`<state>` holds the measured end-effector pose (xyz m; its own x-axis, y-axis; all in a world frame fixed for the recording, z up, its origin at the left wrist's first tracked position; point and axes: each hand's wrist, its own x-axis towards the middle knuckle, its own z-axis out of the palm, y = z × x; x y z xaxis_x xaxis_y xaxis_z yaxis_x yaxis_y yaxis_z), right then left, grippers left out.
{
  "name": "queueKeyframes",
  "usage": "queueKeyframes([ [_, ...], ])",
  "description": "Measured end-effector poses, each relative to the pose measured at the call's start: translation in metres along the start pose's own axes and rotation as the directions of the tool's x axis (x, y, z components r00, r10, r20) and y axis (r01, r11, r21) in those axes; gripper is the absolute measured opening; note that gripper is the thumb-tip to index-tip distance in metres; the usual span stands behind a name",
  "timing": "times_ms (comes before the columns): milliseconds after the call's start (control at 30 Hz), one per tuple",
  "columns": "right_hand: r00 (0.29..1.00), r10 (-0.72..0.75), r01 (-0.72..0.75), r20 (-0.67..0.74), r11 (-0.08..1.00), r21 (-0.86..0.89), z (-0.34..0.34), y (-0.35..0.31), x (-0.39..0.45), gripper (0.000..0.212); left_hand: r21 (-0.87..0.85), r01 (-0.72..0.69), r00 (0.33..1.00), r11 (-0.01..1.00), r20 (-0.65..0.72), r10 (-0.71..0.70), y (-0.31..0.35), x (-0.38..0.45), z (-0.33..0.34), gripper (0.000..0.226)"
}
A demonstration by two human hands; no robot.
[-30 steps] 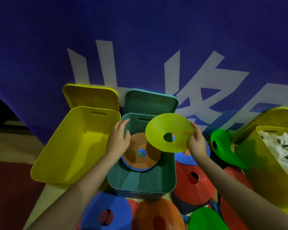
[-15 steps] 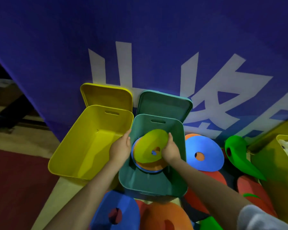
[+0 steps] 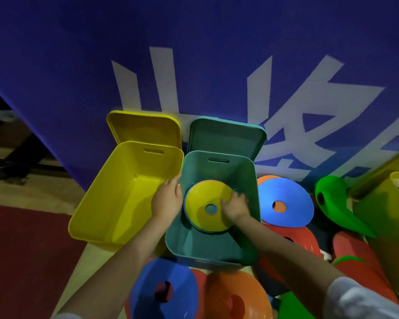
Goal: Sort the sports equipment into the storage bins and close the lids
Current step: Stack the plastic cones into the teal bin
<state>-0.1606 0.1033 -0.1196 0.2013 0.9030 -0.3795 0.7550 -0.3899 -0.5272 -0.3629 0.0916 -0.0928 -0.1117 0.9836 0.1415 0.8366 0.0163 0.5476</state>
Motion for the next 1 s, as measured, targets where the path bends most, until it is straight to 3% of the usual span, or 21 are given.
queueKeyframes([
  [100,0.968,-0.245,0.252,-0.062,0.948,0.195,-0.039,0.001,-0.025,0.039,0.231,-0.165,0.983,0.959,-0.044,0.18,0.005,-0.004,-0.006,0.039],
  [200,0.902,-0.332,0.414,-0.275,0.846,0.335,-0.087,0.026,-0.053,0.026,0.209,-0.26,0.956,0.943,-0.079,0.282,0.036,-0.013,-0.005,0.042],
  [267,0.894,-0.26,0.403,-0.365,0.823,0.401,-0.115,0.056,-0.062,0.024,0.078,-0.326,0.94,0.942,-0.077,0.332,0.073,-0.021,0.004,0.043],
  [367,0.895,0.0,0.257,-0.447,0.818,0.514,-0.147,0.114,-0.059,0.035,-0.177,-0.377,0.926,0.909,-0.046,0.375,0.14,-0.037,0.025,0.042],
  [500,0.851,0.205,0.061,-0.483,0.876,0.479,-0.175,0.194,-0.064,0.034,-0.227,-0.43,0.867,0.874,0.169,0.47,0.199,-0.057,0.074,0.047],
  [567,0.863,0.205,-0.035,-0.461,0.936,0.35,-0.182,0.231,-0.065,0.04,-0.205,-0.381,0.845,0.902,0.319,0.43,0.21,-0.064,0.106,0.049],
  [667,0.889,0.278,-0.198,-0.365,0.95,0.242,-0.189,0.28,-0.06,0.055,-0.059,-0.149,0.871,0.987,0.464,0.159,0.206,-0.07,0.154,0.061],
  [733,0.88,0.343,-0.242,-0.329,0.92,0.309,-0.192,0.3,-0.056,0.063,0.029,0.017,0.9,0.999,0.435,-0.028,0.198,-0.067,0.175,0.066],
  [800,0.871,0.394,-0.253,-0.294,0.872,0.419,-0.195,0.307,-0.048,0.066,0.012,0.135,0.915,0.991,0.382,-0.13,0.196,-0.059,0.187,0.065],
  [1000,0.842,0.539,-0.302,-0.04,0.53,0.793,-0.187,0.332,0.012,0.057,-0.036,0.246,0.884,0.969,0.418,-0.209,0.191,-0.023,0.214,0.059],
])
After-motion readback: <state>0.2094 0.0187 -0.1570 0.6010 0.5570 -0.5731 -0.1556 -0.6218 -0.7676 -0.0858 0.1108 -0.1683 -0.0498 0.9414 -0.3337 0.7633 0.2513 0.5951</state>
